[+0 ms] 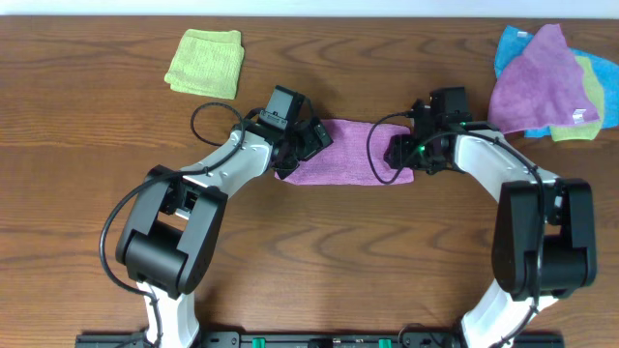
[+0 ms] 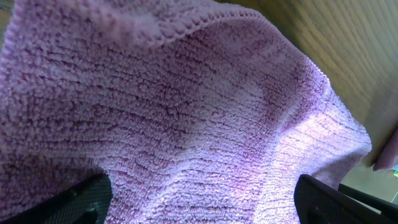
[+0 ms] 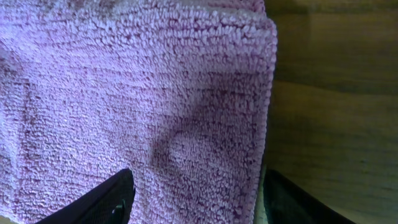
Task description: Fold the cloth
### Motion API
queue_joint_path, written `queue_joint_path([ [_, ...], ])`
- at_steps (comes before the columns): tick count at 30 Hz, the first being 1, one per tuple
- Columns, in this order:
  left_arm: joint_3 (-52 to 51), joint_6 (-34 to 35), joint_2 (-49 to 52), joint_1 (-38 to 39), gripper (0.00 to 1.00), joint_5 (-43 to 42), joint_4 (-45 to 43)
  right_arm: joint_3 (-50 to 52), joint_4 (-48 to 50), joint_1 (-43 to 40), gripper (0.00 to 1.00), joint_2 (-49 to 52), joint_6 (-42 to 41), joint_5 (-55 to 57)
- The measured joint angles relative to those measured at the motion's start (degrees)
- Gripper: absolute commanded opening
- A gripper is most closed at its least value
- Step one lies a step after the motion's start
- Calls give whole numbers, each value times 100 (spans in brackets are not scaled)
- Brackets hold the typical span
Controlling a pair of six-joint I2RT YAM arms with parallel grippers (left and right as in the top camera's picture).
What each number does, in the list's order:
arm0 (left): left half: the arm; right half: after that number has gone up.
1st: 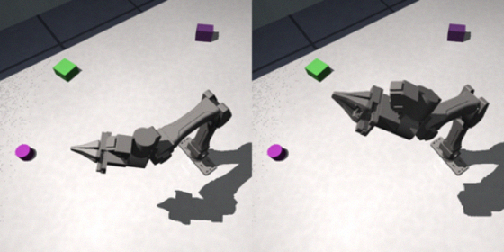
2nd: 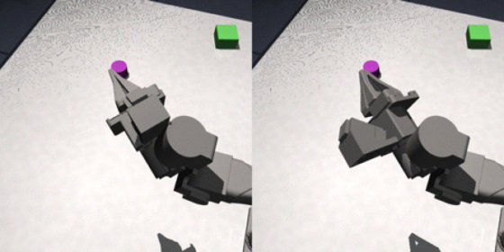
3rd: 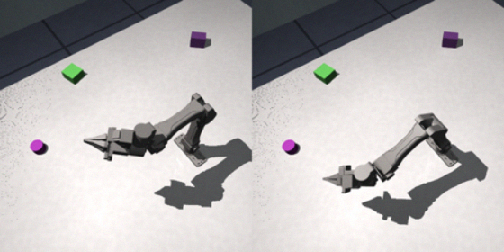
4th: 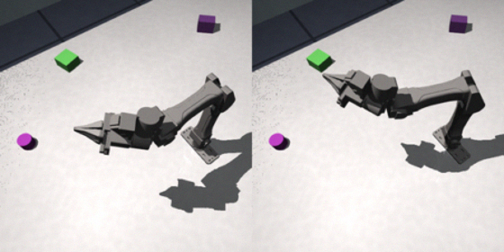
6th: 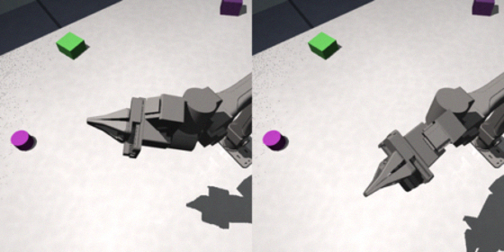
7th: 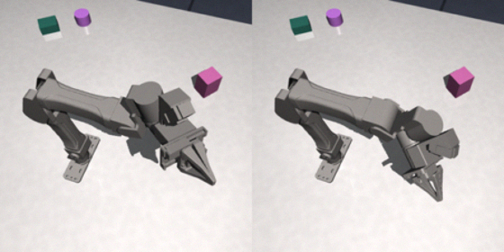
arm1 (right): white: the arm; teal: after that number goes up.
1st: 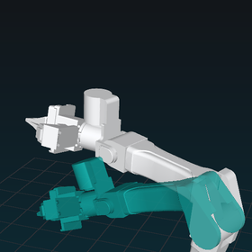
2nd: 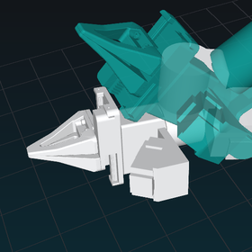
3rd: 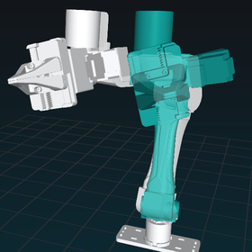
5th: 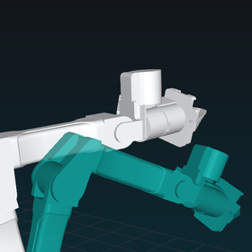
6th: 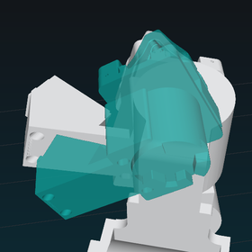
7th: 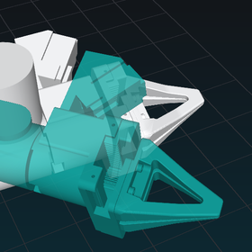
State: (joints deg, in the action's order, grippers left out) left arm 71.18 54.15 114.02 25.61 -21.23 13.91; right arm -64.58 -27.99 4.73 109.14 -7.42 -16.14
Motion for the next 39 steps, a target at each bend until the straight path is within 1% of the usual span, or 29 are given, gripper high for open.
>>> queue_joint_path([
  [4, 0, 0, 0, 0, 95, 0, 0, -35, 17, -2, 61, 59, -17, 4],
  [6, 0, 0, 0, 0, 95, 0, 0, -94, 50, -2, 55, 120, -48, -20],
  [8, 0, 0, 0, 0, 95, -2, 0, -153, 76, -2, 54, 192, -94, -50],
  [11, 0, 0, 0, 0, 95, -2, 0, -216, 131, -2, 50, 260, -120, -144],
  [15, 0, 0, 0, 0, 95, -4, -2, -223, 254, 9, 34, 321, -155, -234],
  [17, 0, 0, 0, 0, 95, -9, -2, -221, 249, 20, 19, 343, -195, -258],
  [19, 0, 0, 0, 0, 95, -9, 0, -219, 291, 57, 9, 382, -205, -339],
  [20, 0, 0, 2, 0, 95, -22, 0, -219, 282, 79, 2, 400, -229, -365],
  [27, 0, -2, 2, 0, 95, -26, 0, -212, 236, 146, 2, 415, -264, -468],
  [30, 0, -2, 2, 0, 95, -26, 0, -251, 28, 157, 1, 393, -264, -448],
  [35, 0, -2, 2, 0, 95, -24, 0, -299, -533, 221, 1, 258, -227, -52],
  [39, 0, -2, 2, 0, 95, -24, -2, -326, -651, 229, 1, 190, -195, 177],
])
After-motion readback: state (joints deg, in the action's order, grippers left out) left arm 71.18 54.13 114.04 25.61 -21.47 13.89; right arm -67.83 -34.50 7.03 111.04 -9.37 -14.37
